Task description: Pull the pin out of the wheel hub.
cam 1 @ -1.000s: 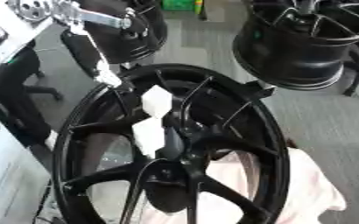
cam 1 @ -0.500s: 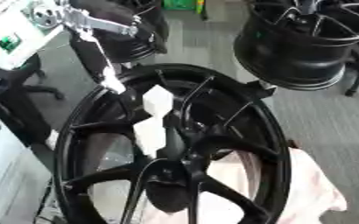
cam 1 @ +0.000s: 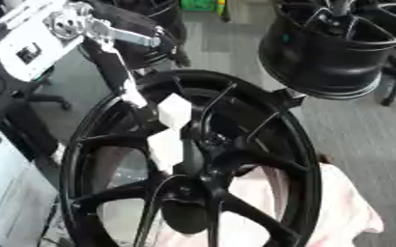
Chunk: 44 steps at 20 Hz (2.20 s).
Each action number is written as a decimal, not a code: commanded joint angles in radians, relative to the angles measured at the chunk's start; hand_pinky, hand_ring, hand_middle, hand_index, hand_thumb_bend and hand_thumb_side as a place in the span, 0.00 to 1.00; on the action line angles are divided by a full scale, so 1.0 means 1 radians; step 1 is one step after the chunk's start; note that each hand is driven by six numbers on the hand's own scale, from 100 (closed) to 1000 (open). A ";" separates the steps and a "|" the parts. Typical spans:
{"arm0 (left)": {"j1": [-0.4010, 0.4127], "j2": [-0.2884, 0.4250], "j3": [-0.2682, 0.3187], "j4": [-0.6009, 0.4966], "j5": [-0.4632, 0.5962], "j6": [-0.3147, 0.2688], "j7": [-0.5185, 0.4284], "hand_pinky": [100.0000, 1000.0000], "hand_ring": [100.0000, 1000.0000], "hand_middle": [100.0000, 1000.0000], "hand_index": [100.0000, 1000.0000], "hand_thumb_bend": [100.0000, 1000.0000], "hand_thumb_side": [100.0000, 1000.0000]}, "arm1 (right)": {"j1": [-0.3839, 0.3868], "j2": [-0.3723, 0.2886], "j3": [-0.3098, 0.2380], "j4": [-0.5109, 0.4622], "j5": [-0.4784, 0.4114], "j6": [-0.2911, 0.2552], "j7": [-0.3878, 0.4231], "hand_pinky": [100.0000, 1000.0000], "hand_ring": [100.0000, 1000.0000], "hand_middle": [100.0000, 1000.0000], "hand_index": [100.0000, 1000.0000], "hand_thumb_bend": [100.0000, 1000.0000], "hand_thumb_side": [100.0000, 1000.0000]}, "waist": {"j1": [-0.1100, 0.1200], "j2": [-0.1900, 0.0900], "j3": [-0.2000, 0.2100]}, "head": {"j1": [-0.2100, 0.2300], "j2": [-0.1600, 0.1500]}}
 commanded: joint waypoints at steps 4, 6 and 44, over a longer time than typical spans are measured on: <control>-0.020 0.002 -0.003 0.010 -0.001 -0.129 -0.119 0.85 0.85 0.77 0.91 0.48 0.42 | -0.011 -0.016 -0.010 -0.009 -0.003 -0.001 -0.003 0.76 0.64 0.55 0.73 0.00 0.70 | 0.001 -0.015 -0.002 | 0.004 -0.003; -0.019 0.001 -0.005 0.012 -0.001 -0.130 -0.119 0.84 0.84 0.76 0.90 0.47 0.43 | -0.011 -0.015 -0.010 -0.009 -0.003 -0.001 -0.003 0.76 0.64 0.55 0.73 0.00 0.70 | 0.001 -0.015 -0.003 | 0.005 -0.004; 0.007 -0.066 -0.041 0.106 -0.003 -0.155 -0.119 0.78 0.73 0.57 0.81 0.26 0.33 | -0.013 0.001 -0.014 -0.005 -0.005 -0.002 -0.008 0.77 0.64 0.55 0.73 0.00 0.71 | -0.001 -0.009 -0.012 | 0.020 -0.009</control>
